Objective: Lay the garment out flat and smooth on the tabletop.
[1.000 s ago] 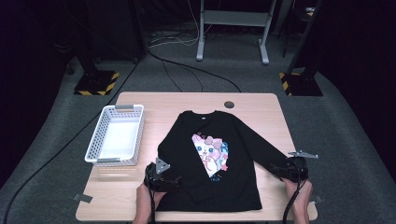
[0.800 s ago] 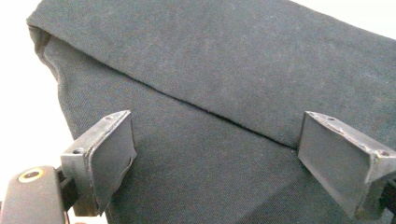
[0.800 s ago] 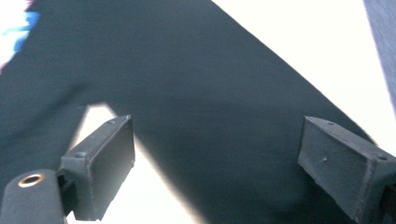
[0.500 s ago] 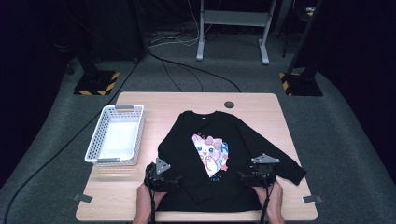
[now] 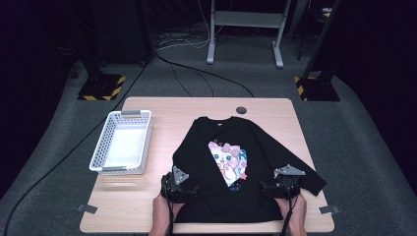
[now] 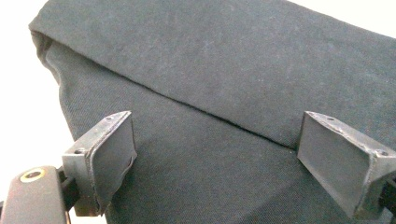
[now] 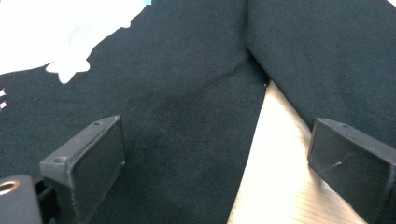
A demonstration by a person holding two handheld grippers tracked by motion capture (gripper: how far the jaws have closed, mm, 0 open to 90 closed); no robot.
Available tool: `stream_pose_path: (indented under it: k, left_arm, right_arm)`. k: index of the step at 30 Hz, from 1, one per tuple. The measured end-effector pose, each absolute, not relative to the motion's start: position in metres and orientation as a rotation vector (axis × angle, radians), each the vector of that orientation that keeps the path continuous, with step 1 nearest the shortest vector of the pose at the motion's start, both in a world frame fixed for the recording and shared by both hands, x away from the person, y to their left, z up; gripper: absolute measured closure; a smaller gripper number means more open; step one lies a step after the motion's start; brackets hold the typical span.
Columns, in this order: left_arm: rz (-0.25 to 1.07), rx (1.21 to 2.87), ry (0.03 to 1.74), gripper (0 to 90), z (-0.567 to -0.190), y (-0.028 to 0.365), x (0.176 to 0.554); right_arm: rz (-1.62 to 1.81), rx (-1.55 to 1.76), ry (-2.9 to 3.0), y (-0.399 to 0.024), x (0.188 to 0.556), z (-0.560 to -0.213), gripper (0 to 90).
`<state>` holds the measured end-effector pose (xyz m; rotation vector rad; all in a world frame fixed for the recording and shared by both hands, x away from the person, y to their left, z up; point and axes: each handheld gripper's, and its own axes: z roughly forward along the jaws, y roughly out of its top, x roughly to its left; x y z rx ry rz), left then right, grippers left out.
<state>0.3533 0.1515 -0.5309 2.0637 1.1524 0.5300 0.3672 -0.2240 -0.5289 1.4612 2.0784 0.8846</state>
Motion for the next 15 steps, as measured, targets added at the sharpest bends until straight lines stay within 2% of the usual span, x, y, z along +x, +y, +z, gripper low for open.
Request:
stream_pose_path:
  k: [12,15]
  left_arm:
    - [0.534,2.058,1.168,10.5,-0.531,0.129,0.354]
    - [0.591,2.042,1.232,7.6,-0.528,0.128,0.353]
  right_arm:
    - [0.888,1.476,2.055,-0.248,0.368,-0.529,4.0]
    - [0.893,1.476,2.049,-0.249,0.367,-0.530,4.1]
